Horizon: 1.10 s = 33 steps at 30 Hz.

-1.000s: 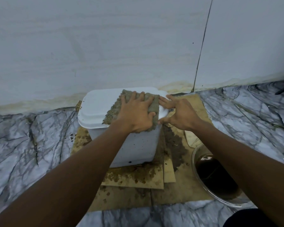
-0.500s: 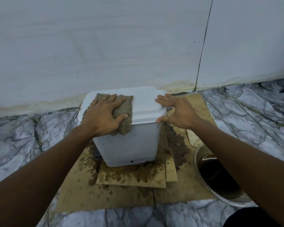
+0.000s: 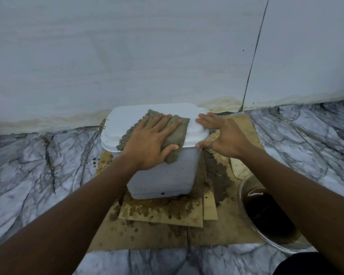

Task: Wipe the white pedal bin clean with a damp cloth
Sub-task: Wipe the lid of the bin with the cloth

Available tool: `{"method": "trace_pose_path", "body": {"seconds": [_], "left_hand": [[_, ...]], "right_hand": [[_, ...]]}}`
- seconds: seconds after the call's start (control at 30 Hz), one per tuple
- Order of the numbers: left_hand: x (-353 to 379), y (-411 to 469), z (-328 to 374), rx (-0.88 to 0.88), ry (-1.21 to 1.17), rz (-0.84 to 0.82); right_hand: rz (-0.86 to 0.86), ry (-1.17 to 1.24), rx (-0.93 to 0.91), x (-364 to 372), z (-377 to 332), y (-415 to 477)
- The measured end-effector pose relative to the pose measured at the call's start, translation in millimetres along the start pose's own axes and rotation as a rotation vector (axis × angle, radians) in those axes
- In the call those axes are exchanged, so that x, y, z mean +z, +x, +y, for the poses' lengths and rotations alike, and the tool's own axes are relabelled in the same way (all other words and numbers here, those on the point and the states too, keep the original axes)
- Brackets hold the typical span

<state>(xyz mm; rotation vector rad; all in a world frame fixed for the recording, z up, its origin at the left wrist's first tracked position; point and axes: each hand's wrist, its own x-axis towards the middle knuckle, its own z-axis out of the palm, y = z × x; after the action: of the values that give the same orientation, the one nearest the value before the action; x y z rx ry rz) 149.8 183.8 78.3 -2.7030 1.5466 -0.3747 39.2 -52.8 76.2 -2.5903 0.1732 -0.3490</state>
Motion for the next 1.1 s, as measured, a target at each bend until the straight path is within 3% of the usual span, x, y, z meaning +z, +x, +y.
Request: {"method": "trace_pose_path", "body": {"seconds": [0.2,0.47,0.73,0.9,1.1], "left_hand": [[-6.8,-47.5,-61.4,-0.137,-0.009,-0.022],[-12.0,-16.9,-15.7,-0.119,-0.042,-0.058],[-18.7,11.2,-54.4,-0.321,-0.224,-0.182],[-9.8,-18.1,-79.0,-0.506,-0.275,-0.083],[-13.3,-34.4,-33.5,-0.476,-0.167,-0.048]], "right_hand": [[0.024,-0.079,-0.028,5.8,-15.1,-0.5],[-0.124,-0.19,-0.186,28.7,-35.9,17.6],[-0.066,-0.246,-0.233,40.9,-45.8,22.8],[-0.066,-0.296,-0.243,43.0,-53.2,24.5],[-0.067,-0.41,-0.19,46.7,-54.4,24.9]]}}
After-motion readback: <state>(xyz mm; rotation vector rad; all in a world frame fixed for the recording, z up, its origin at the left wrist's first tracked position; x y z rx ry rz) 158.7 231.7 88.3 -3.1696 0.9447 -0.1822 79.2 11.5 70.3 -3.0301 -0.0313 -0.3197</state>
